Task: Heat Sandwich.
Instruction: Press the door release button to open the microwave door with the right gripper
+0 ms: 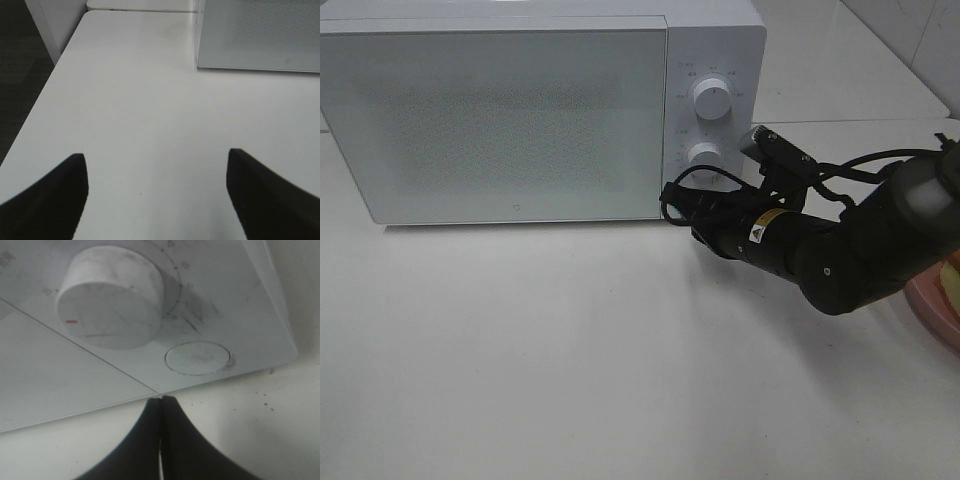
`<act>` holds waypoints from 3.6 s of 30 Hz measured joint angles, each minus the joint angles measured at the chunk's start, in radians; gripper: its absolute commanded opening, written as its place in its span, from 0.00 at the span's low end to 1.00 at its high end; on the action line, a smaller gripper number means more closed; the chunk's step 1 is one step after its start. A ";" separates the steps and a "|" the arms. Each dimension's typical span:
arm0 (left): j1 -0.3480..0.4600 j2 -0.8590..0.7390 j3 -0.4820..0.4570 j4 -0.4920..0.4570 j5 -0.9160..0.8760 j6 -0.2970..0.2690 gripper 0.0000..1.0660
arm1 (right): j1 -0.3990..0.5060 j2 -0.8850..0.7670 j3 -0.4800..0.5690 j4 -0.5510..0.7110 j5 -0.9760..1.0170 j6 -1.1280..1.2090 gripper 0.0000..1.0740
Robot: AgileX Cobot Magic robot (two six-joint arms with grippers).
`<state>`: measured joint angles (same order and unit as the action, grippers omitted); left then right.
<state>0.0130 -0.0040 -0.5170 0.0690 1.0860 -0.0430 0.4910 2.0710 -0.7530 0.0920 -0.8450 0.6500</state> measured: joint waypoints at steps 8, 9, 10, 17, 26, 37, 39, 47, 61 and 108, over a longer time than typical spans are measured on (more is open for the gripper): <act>0.000 0.000 0.000 0.000 0.000 0.000 0.69 | -0.001 0.035 -0.036 0.020 -0.010 0.000 0.00; 0.000 0.000 0.000 0.000 0.000 0.000 0.69 | -0.002 0.040 -0.037 0.026 -0.012 0.000 0.00; 0.000 0.000 0.000 0.000 0.000 0.000 0.69 | -0.005 0.052 -0.038 0.035 -0.014 0.000 0.00; 0.000 0.000 0.000 0.000 0.000 0.000 0.69 | -0.012 0.086 -0.038 0.055 -0.072 0.000 0.00; 0.000 0.000 0.000 0.000 0.000 0.000 0.69 | -0.012 0.099 -0.047 0.088 -0.108 -0.009 0.00; 0.000 0.000 0.000 0.000 0.000 0.000 0.69 | -0.012 0.139 -0.087 0.097 -0.109 -0.027 0.00; 0.000 0.000 0.000 0.000 0.000 0.000 0.69 | -0.011 0.146 -0.087 0.117 -0.121 -0.033 0.00; 0.000 0.000 0.000 0.000 0.000 0.000 0.69 | -0.007 0.147 -0.087 0.141 -0.142 -0.046 0.00; 0.000 0.000 0.000 0.000 0.000 0.000 0.69 | -0.002 0.147 -0.082 0.151 -0.188 -0.057 0.00; 0.000 0.000 0.000 0.000 0.000 0.000 0.69 | 0.014 0.169 -0.102 0.231 -0.230 -0.108 0.00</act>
<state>0.0130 -0.0040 -0.5170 0.0690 1.0860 -0.0430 0.5050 2.2400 -0.8550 0.3230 -1.0750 0.5420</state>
